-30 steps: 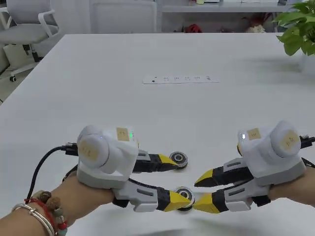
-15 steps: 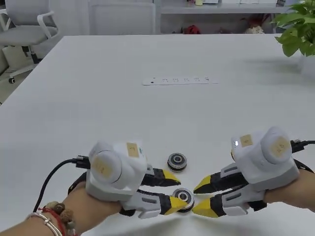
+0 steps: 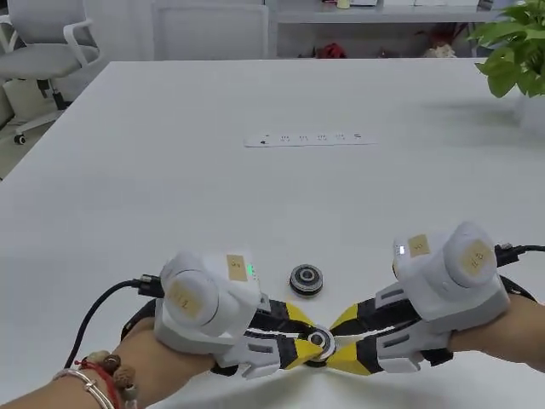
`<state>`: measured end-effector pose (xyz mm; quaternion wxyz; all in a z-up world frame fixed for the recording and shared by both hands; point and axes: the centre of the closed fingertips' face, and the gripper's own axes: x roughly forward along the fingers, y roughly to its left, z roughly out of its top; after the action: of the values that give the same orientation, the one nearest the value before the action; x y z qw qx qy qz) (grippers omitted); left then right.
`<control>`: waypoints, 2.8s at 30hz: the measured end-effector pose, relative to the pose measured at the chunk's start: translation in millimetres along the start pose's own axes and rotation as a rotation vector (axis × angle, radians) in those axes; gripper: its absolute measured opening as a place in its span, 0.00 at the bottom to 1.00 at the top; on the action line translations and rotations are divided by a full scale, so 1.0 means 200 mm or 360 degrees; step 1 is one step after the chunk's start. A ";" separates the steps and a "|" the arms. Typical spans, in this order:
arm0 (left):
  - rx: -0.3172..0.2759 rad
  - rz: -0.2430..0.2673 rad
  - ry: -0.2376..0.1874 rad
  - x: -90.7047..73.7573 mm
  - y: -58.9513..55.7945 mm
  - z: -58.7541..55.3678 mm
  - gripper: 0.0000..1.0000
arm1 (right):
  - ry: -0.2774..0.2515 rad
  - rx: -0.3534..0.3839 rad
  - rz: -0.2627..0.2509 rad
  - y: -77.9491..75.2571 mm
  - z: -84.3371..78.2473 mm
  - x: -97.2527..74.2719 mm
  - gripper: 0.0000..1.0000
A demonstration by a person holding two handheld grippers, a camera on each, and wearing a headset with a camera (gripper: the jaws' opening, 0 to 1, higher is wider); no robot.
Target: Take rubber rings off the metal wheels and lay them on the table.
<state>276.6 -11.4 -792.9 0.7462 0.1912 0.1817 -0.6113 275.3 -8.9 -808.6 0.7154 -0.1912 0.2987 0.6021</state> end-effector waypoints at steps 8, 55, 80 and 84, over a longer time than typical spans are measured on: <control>-0.0001 0.0009 0.0003 0.00 0.00 0.00 0.14 | 0.0032 0.0085 0.0019 0.00 -0.03 -0.01 0.09; 0.0002 0.0042 -0.0013 0.00 0.02 -0.01 0.14 | 0.0027 -0.0052 -0.0016 -0.01 -0.01 -0.01 0.08; -0.0013 0.0045 -0.0028 -0.01 0.02 -0.01 0.14 | -0.0025 -0.0096 -0.0069 -0.02 0.04 0.05 0.25; -0.0012 0.0046 -0.0027 -0.01 0.02 -0.01 0.14 | -0.0028 -0.0080 -0.0053 -0.01 0.04 0.04 0.24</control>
<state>280.9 -8.4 -793.4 0.7571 0.1857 0.1750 -0.6015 280.1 2.3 -808.4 0.7229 -0.2088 0.2740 0.5989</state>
